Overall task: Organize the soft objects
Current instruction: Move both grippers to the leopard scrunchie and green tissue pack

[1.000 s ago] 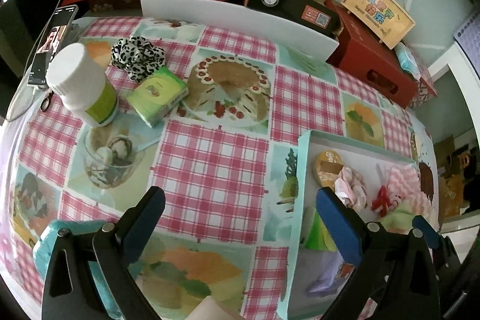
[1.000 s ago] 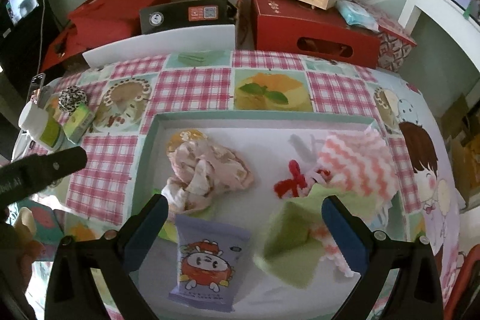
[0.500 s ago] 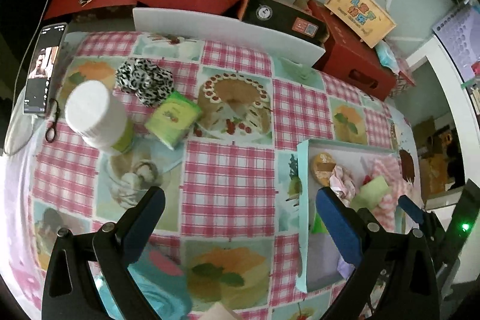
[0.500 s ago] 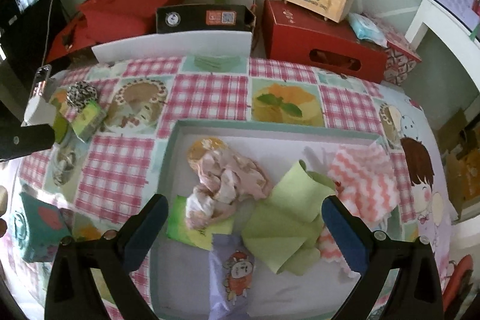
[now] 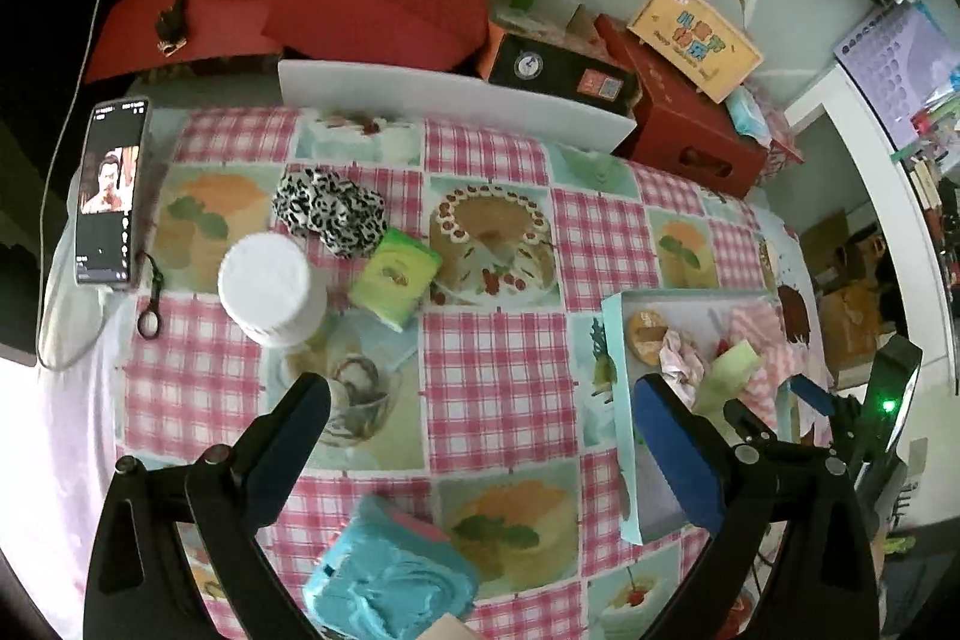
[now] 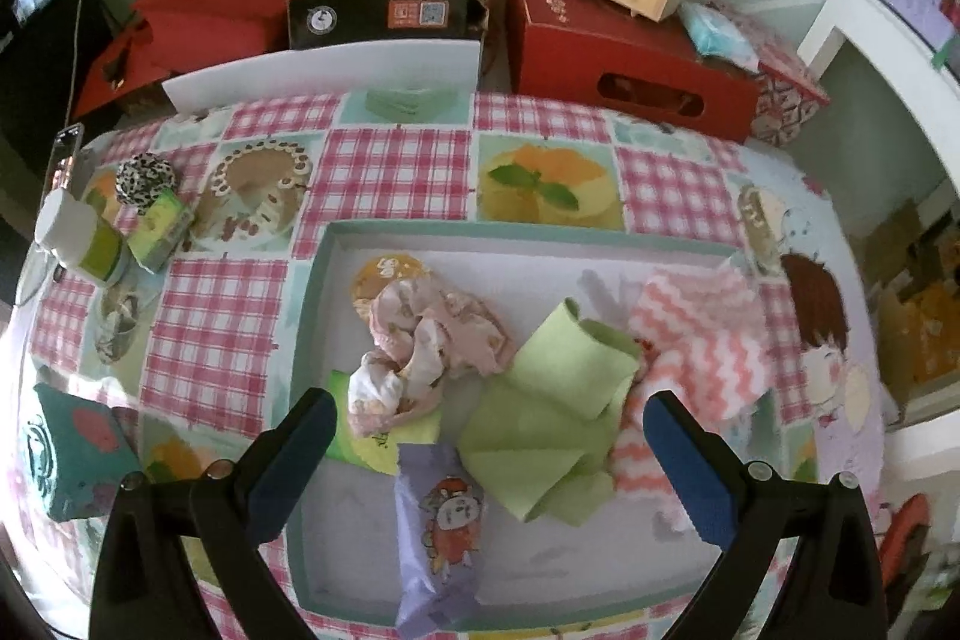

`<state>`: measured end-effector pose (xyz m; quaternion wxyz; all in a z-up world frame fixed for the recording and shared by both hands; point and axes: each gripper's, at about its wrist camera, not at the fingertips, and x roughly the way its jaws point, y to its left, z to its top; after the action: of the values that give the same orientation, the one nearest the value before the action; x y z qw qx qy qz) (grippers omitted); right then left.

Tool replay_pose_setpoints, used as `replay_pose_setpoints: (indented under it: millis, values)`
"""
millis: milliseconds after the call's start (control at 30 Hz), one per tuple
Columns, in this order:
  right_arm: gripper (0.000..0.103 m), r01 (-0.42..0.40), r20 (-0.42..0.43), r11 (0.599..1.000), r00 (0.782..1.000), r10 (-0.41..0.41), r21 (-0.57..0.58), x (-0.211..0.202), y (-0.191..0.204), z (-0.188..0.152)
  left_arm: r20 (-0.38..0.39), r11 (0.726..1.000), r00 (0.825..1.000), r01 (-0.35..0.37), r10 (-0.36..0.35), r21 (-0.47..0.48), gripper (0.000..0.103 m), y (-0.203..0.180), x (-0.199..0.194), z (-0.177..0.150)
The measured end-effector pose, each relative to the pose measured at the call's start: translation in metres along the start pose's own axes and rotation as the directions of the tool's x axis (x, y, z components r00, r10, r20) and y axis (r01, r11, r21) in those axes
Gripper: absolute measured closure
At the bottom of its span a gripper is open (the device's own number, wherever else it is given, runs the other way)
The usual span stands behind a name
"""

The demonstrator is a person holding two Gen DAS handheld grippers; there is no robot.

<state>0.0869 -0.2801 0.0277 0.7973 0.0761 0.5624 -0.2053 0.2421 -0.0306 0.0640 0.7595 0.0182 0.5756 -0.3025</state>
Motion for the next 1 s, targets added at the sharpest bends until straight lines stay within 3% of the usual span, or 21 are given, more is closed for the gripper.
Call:
replay_pose_setpoints:
  millis: [100, 300, 567, 733, 867, 1000]
  values:
    - [0.0, 0.003, -0.001, 1.0, 1.0, -0.003, -0.009, -0.005, 0.001, 0.004, -0.011, 1.0, 1.0, 0.007, -0.006, 0.012, 0.003, 0.005, -0.002, 0.006]
    - [0.0, -0.031, 0.04, 0.999, 0.999, 0.033, -0.044, -0.021, 0.011, 0.031, -0.06, 0.996, 0.997, -0.05, 0.055, 0.073, 0.003, 0.022, 0.001, 0.033]
    - [0.0, -0.175, 0.124, 0.972, 0.973, 0.195, -0.158, -0.043, 0.067, 0.093, -0.081, 0.989, 0.99, -0.109, 0.118, 0.105, 0.003, 0.054, 0.005, 0.076]
    - [0.0, -0.233, 0.077, 0.94, 0.963, 0.259, -0.249, -0.025, 0.119, 0.111, -0.144, 0.984, 0.977, -0.141, 0.156, 0.106, 0.003, 0.073, 0.023, 0.094]
    - [0.0, -0.258, 0.026, 0.913, 0.96, 0.28, -0.315, -0.002, 0.158, 0.115, -0.188, 0.993, 0.975, -0.119, 0.122, 0.027, 0.003, 0.095, 0.041, 0.103]
    - [0.0, -0.293, -0.017, 0.886, 0.951, 0.308, -0.359, 0.021, 0.186, 0.113, -0.228, 0.991, 0.965, -0.136, 0.132, 0.0, 0.003, 0.107, 0.061, 0.105]
